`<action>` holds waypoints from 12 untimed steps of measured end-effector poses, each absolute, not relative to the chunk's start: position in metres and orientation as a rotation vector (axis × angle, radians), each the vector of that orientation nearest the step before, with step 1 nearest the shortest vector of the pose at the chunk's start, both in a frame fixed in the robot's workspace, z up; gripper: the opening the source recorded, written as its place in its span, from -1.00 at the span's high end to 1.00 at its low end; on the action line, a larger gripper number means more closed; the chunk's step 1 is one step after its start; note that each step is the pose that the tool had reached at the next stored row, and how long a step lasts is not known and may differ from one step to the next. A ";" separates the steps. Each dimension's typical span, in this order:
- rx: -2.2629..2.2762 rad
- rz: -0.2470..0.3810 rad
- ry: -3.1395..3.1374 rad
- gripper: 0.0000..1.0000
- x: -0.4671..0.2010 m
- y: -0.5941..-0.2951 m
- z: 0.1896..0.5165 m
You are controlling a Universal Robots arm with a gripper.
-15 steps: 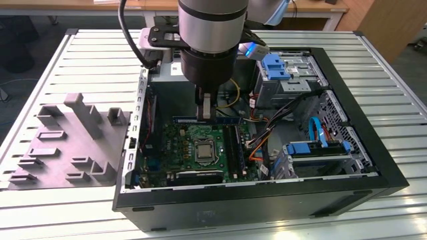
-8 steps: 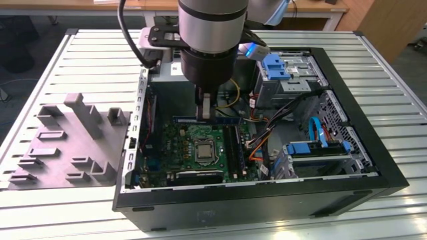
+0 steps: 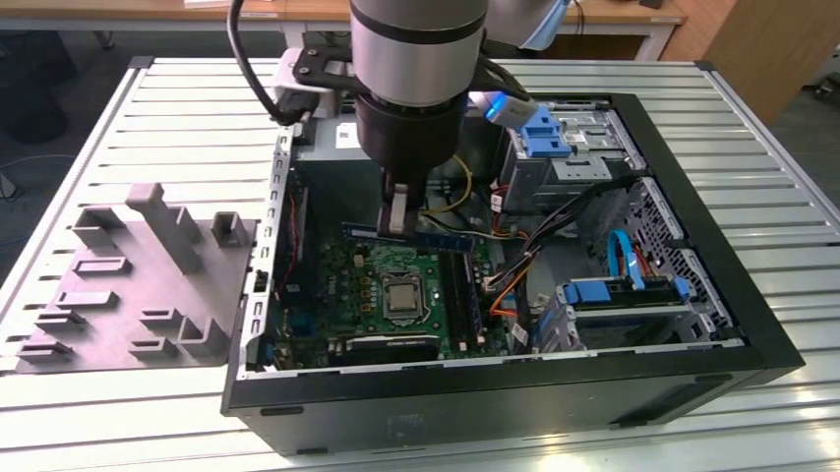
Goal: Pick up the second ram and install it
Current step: 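Insert the second ram into the second slot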
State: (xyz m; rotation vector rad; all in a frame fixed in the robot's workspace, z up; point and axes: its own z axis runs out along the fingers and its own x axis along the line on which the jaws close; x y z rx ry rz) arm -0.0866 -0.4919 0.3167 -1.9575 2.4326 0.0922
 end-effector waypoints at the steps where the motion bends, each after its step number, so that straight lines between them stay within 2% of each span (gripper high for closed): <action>1: -1.935 0.092 2.450 0.76 -0.087 -0.492 0.317; 12: -1.691 0.089 2.618 0.76 -0.087 -0.492 0.316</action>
